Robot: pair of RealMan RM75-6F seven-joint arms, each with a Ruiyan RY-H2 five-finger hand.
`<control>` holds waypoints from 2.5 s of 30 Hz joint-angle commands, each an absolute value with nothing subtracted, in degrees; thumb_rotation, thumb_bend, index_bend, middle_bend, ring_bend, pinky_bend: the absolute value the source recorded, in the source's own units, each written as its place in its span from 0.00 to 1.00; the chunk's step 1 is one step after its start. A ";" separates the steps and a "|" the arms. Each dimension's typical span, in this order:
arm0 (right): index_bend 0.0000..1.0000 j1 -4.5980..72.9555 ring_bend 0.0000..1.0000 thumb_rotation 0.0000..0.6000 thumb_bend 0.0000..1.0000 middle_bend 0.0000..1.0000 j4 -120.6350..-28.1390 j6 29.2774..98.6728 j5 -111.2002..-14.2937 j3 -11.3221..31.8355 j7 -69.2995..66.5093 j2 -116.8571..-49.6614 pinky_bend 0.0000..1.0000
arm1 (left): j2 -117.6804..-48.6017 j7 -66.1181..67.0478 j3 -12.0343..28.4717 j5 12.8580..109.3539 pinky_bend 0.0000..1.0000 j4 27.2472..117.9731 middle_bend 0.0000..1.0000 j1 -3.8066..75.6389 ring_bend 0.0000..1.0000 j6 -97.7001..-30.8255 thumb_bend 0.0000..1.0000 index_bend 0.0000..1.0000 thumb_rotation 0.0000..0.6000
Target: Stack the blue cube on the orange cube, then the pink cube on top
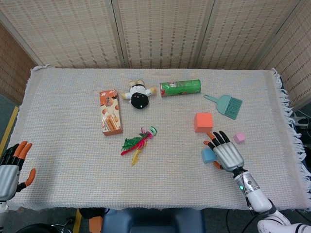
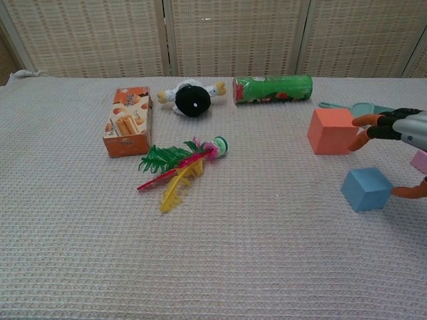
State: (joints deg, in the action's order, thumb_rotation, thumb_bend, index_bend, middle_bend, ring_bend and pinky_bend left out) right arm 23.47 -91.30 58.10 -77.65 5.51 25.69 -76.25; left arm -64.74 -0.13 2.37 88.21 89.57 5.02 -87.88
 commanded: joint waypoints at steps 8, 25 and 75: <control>0.27 24.38 0.00 1.00 0.14 0.00 -89.31 58.18 -72.97 5.38 27.89 -79.95 0.00 | -64.33 -1.03 2.10 88.33 0.08 89.74 0.00 5.16 0.00 -87.25 0.45 0.00 1.00; 0.48 25.49 0.00 1.00 0.14 0.00 -86.34 59.21 -70.87 4.89 27.09 -83.18 0.00 | -63.88 -1.88 1.88 88.61 0.08 89.68 0.00 5.17 0.00 -87.08 0.45 0.00 1.00; 0.49 45.93 0.00 1.00 0.14 0.00 -74.82 42.10 -59.65 12.86 17.47 -76.11 0.00 | -65.13 -0.60 2.29 87.23 0.08 88.03 0.00 5.52 0.00 -86.12 0.45 0.00 1.00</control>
